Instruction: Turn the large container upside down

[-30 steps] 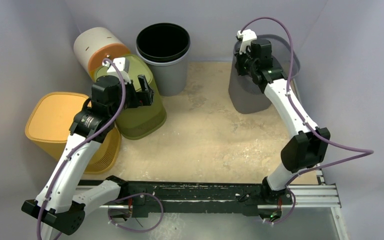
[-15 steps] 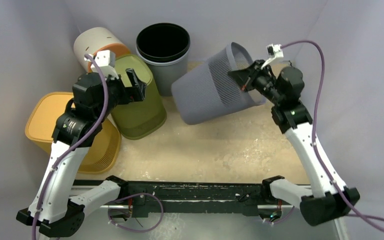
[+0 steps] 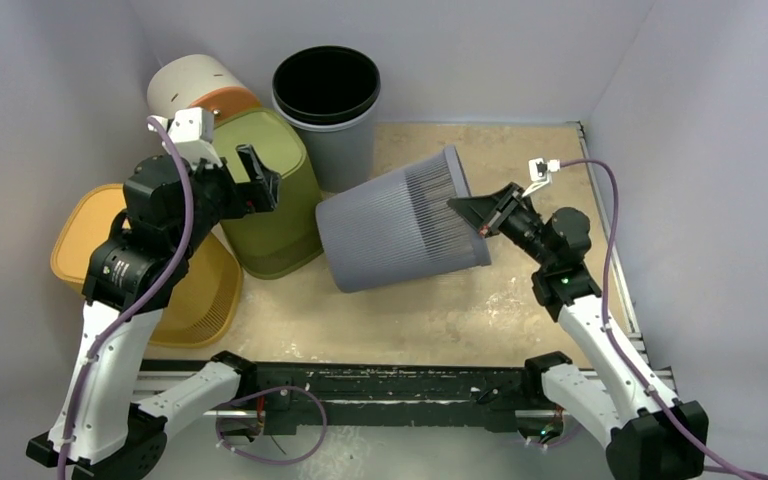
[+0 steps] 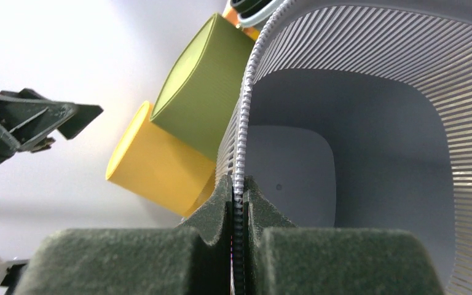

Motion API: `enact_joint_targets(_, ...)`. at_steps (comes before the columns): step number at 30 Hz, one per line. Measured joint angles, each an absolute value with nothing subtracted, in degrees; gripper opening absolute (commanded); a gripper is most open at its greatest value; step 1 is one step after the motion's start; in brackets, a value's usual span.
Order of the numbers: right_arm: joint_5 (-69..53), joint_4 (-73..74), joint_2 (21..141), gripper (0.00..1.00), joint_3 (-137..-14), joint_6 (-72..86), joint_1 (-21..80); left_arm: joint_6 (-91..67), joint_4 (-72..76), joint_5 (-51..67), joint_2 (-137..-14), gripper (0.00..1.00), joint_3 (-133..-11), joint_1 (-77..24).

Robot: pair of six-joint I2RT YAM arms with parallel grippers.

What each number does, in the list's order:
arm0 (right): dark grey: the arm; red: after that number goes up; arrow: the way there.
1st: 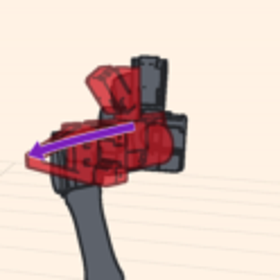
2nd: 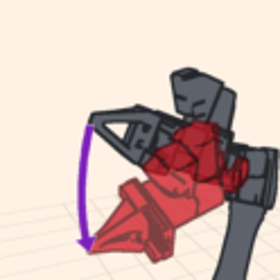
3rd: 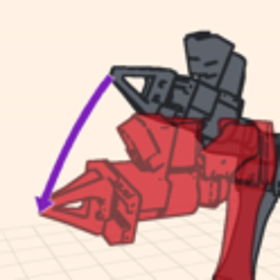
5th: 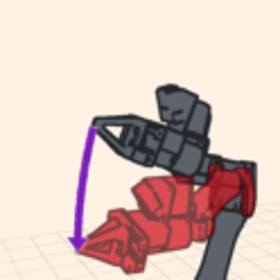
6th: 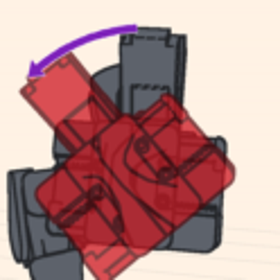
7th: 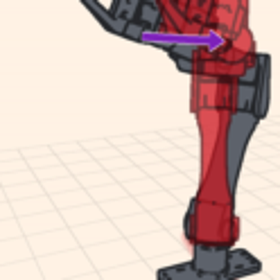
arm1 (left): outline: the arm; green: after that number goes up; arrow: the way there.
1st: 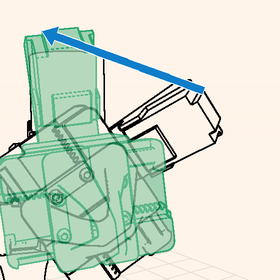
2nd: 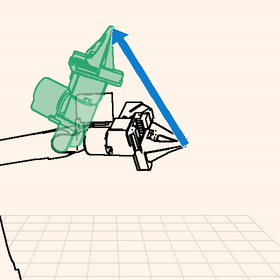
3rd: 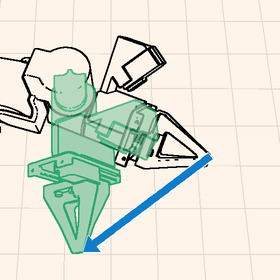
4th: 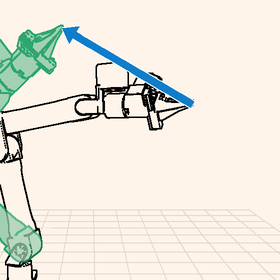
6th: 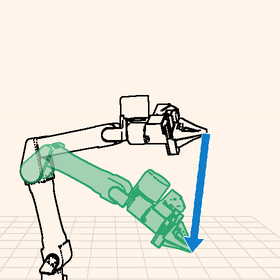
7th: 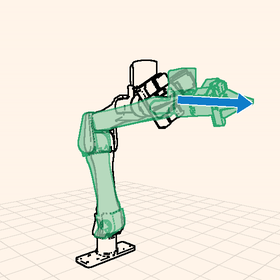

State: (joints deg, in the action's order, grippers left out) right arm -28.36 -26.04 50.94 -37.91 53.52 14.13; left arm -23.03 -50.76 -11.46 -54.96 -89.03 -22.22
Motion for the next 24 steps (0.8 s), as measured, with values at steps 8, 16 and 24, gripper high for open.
enact_joint_targets(8, -30.63, -27.86, 47.48, 0.0, -32.49, 55.33, 14.22, -23.07, -52.23, -12.14, -53.91, 0.96, -89.14, -22.22)
enact_joint_targets(16, -32.01, -51.33, 56.01, 0.0, -16.1, 64.45, 13.78, -23.09, -52.47, -12.49, -52.31, 0.96, -87.72, -22.22)
enact_joint_targets(24, -37.58, -84.18, 68.66, 0.0, -10.55, 74.15, 14.13, -23.09, -52.49, -13.32, -52.82, 0.97, -87.64, -22.22)
